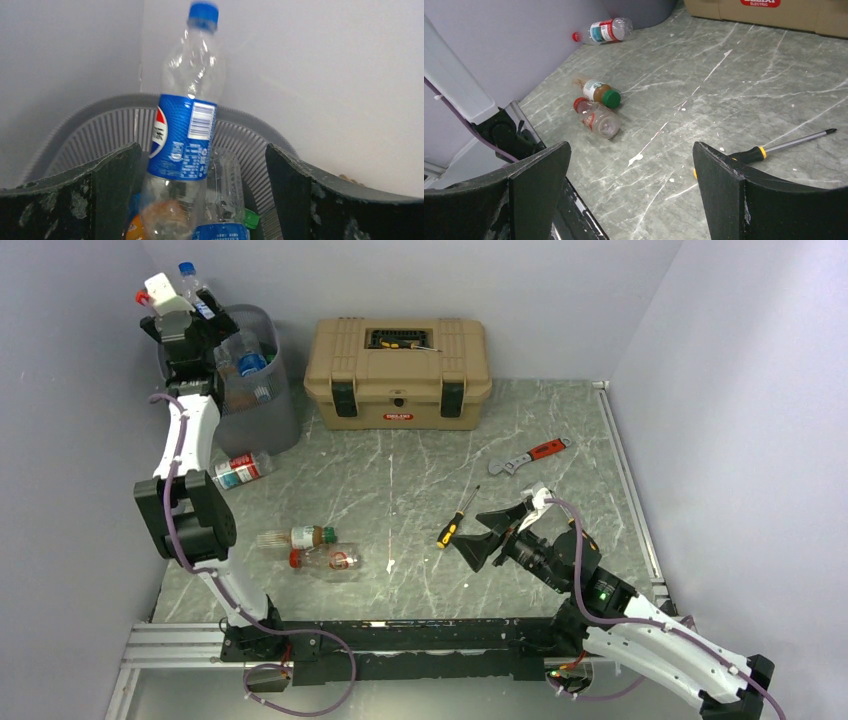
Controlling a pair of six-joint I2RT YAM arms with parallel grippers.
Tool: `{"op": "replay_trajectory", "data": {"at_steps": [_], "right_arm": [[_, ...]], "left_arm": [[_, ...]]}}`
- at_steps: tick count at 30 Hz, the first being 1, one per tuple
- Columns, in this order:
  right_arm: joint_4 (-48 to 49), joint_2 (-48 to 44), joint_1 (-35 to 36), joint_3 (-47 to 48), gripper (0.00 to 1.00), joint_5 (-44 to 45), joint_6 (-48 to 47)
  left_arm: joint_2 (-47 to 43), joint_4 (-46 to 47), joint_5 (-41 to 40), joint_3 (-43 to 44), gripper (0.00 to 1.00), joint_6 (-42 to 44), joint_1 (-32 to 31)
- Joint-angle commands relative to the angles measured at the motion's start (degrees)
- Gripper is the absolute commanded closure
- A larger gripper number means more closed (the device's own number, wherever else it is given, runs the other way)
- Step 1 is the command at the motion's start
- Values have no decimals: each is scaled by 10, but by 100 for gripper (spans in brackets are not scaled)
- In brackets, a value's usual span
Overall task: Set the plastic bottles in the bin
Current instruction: Place the plastic bottle in the trash bin, then pick up the plastic bottle at the center of the board.
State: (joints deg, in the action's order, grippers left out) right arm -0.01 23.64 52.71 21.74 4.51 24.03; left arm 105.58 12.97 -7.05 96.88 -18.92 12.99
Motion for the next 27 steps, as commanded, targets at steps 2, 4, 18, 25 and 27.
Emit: {"op": "replay_trajectory", "data": {"at_steps": [2, 4, 18, 25, 27], "right_arm": [[16, -5, 2, 19, 4, 9, -4], [13, -6, 2, 21, 3, 9, -2], [63, 169, 3, 94, 5, -77, 17], [87, 412, 48, 181, 7, -138, -22], [86, 464, 83, 210, 7, -102, -57]], "left_arm": [[-126, -3, -61, 7, 0, 48, -31], [-163, -4, -81, -11, 1, 59, -48], [-468, -283, 78, -169, 1, -73, -101], [-566, -432, 115, -289, 1, -50, -103], [-594, -432, 119, -340, 1, -72, -103]]}}
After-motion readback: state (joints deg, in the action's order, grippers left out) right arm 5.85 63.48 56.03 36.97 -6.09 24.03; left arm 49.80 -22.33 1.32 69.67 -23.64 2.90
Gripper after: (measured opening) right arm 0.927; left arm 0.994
